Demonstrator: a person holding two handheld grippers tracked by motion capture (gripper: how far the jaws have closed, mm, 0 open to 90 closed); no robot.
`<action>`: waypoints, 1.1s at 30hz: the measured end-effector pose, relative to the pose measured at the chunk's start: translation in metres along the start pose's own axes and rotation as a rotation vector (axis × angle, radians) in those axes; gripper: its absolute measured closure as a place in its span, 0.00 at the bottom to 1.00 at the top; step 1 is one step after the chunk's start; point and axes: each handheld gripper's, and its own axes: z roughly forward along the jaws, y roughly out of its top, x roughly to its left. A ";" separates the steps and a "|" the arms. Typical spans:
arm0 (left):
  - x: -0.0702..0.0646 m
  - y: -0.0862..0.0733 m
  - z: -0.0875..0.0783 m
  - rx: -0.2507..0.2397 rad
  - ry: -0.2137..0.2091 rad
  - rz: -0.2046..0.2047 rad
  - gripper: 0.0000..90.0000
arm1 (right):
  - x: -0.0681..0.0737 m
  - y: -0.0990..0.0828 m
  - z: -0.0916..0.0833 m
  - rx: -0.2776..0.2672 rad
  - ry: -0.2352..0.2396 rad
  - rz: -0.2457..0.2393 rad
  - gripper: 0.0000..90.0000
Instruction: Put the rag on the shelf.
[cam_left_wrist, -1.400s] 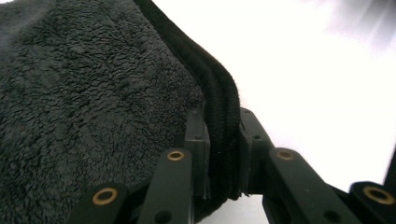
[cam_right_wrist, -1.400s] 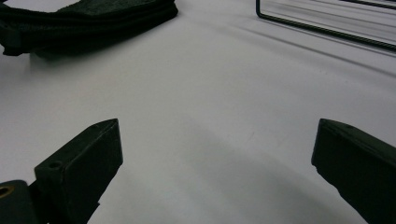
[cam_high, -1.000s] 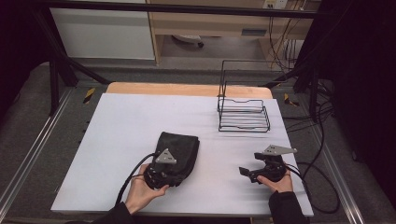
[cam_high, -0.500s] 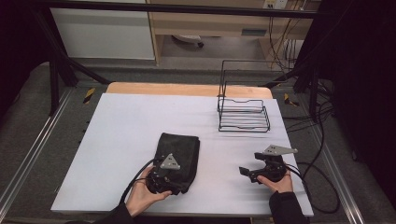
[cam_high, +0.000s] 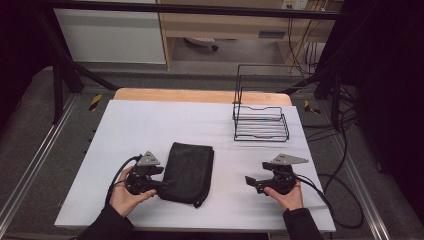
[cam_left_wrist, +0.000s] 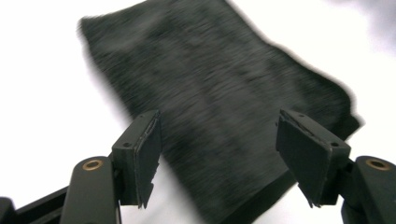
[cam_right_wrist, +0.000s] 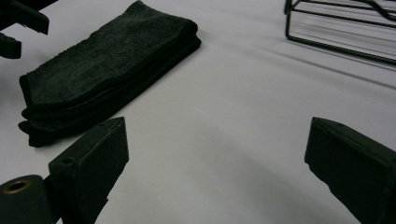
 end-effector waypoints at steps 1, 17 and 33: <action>0.004 -0.003 0.000 0.005 0.001 -0.012 0.38 | 0.009 0.004 0.007 0.003 0.001 0.003 0.09; 0.008 -0.031 0.009 0.067 -0.075 -0.070 0.68 | 0.085 0.022 0.081 0.098 0.044 -0.013 0.21; 0.002 -0.033 0.012 0.080 -0.095 -0.123 0.87 | 0.106 0.007 0.102 0.137 0.021 0.042 0.55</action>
